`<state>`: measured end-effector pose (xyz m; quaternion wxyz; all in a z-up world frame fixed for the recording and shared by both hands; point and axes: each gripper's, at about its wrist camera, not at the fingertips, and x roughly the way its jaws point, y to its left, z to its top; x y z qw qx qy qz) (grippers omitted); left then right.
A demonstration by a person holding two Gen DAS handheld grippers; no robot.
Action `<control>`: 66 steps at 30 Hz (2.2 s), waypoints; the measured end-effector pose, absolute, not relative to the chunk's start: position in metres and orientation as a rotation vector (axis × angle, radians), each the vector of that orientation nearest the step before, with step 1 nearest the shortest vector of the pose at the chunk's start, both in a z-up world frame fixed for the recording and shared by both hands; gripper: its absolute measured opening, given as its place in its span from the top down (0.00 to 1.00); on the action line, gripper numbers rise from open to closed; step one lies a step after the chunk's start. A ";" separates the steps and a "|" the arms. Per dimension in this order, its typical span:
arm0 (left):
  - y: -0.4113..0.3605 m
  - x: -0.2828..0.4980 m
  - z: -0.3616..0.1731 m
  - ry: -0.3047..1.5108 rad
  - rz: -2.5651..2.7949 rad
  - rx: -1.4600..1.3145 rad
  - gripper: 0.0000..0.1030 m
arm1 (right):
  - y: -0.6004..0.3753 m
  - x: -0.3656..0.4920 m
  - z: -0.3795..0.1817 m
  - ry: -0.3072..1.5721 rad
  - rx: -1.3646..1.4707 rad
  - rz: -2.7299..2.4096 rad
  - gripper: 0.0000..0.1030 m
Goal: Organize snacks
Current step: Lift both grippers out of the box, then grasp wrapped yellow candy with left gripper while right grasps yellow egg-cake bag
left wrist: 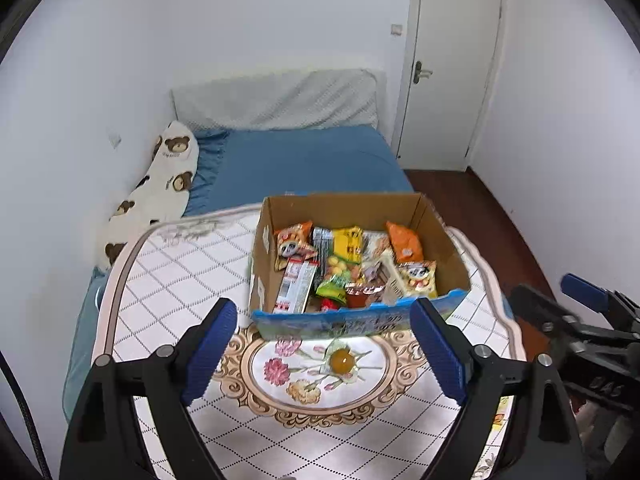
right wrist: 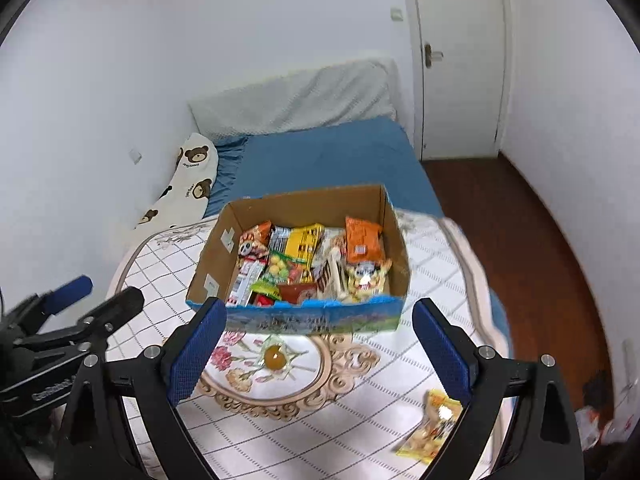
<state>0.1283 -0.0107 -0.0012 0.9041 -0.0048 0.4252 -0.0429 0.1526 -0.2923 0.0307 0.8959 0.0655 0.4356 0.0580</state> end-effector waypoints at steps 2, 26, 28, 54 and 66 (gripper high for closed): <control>-0.010 0.132 -0.019 0.925 -0.093 -0.025 0.02 | -0.303 0.152 0.017 0.938 0.173 0.098 0.07; 0.029 0.147 -0.226 1.365 0.029 -0.080 0.02 | -0.392 0.140 -0.273 1.505 0.318 -0.179 0.29; 0.024 0.156 -0.231 1.373 0.006 -0.092 0.02 | -0.372 0.144 -0.271 1.491 0.263 -0.121 0.43; -0.033 0.124 -0.293 1.539 -0.152 -0.002 0.56 | -0.293 0.131 -0.285 1.585 0.120 0.114 0.54; 0.012 0.090 -0.307 1.648 -0.145 -0.272 0.43 | -0.290 0.117 -0.296 1.644 0.190 0.154 0.45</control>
